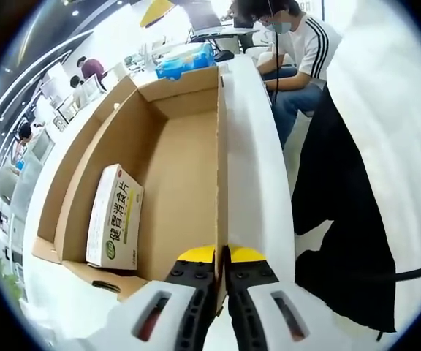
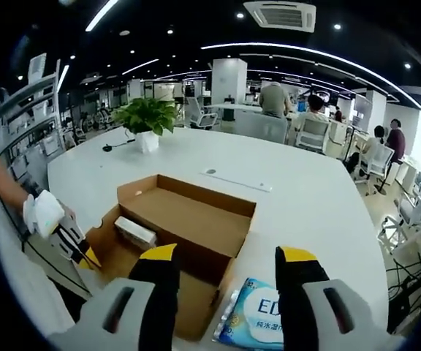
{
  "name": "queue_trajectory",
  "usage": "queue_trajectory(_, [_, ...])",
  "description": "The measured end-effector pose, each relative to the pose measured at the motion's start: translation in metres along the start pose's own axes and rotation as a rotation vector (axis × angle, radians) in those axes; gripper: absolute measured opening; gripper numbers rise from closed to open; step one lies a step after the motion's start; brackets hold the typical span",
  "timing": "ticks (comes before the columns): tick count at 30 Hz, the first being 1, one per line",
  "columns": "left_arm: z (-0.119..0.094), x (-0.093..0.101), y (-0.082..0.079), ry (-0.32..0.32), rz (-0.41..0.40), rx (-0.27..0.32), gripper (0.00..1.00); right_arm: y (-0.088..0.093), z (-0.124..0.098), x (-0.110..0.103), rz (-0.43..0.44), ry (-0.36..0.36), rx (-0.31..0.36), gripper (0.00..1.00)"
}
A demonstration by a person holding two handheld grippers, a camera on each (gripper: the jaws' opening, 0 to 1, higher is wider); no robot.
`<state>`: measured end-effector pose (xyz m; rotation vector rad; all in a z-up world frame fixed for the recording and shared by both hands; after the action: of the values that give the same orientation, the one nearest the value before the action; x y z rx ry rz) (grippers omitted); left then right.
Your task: Operate the shoe box by opening the lid, removing the specified soft item, and placing it in the target area until the item is outside and the box remains undamaged.
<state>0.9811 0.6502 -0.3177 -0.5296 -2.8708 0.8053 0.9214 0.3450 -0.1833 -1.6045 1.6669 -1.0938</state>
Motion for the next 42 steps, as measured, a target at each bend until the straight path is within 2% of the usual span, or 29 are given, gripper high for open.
queue_trajectory(6, [0.000,0.000,0.000,-0.006,0.004,0.000,0.03,0.000,0.000,-0.018,0.007,-0.043,0.021,0.51])
queue_trajectory(10, [0.000,0.000,0.001,-0.008,0.007,0.002,0.03,-0.006,-0.002,-0.033,-0.050,-0.088,0.050,0.50])
queue_trajectory(12, [0.001,0.000,0.001,-0.009,0.012,0.001,0.03,-0.005,-0.002,-0.037,-0.061,-0.091,0.050,0.50])
queue_trajectory(14, [0.001,-0.001,0.002,-0.009,0.013,0.003,0.03,-0.003,-0.002,-0.044,-0.089,-0.122,0.057,0.50])
queue_trajectory(15, [0.000,-0.001,0.002,-0.007,0.012,0.003,0.03,-0.002,-0.001,-0.045,-0.106,-0.127,0.065,0.48])
queue_trajectory(16, [0.000,-0.001,0.002,-0.006,0.011,0.004,0.03,0.000,0.000,-0.047,-0.118,-0.134,0.082,0.42])
queue_trajectory(18, [0.001,-0.001,0.002,-0.005,0.006,0.002,0.03,0.003,0.002,-0.056,-0.117,-0.176,0.051,0.31])
queue_trajectory(19, [0.001,-0.002,0.002,-0.004,0.007,0.001,0.03,0.004,0.004,-0.061,-0.126,-0.190,0.047,0.30])
queue_trajectory(22, [0.001,-0.002,0.002,-0.005,0.007,0.006,0.03,0.008,0.010,-0.076,-0.200,-0.205,0.045,0.38])
queue_trajectory(25, [0.001,0.000,0.002,-0.018,0.010,0.005,0.03,0.016,0.021,-0.089,-0.243,-0.239,0.025,0.38])
queue_trajectory(29, [0.001,0.000,0.002,-0.027,0.013,0.007,0.04,0.017,0.029,-0.099,-0.343,-0.261,0.012,0.37])
queue_trajectory(31, [0.000,0.000,0.002,-0.025,0.013,0.006,0.04,0.015,0.034,-0.103,-0.349,-0.274,0.022,0.37])
queue_trajectory(32, [0.000,-0.001,0.001,-0.020,0.008,0.007,0.04,0.015,0.039,-0.106,-0.320,-0.309,0.027,0.37])
queue_trajectory(36, [0.000,-0.001,0.001,-0.010,0.007,0.005,0.03,0.019,0.046,-0.109,-0.266,-0.344,0.014,0.37])
queue_trajectory(38, [0.000,-0.001,0.001,-0.010,0.003,0.003,0.03,0.022,0.049,-0.108,-0.235,-0.336,0.004,0.37])
queue_trajectory(42, [0.000,-0.001,0.001,-0.003,0.002,0.002,0.03,0.027,0.050,-0.110,-0.251,-0.316,0.014,0.31])
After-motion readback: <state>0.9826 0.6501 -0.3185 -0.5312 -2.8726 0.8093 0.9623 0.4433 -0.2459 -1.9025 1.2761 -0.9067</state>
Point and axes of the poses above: the point that each gripper's makers call its tool centre point, and the gripper's own axes: z roughly forward along the fingers, x roughly to its right, y roughly out of its underside, the point moved 9 cm from there along -z, roughly backward along the fingers, and after that the axes turned 11 degrees about y, right-handed, at the moved point
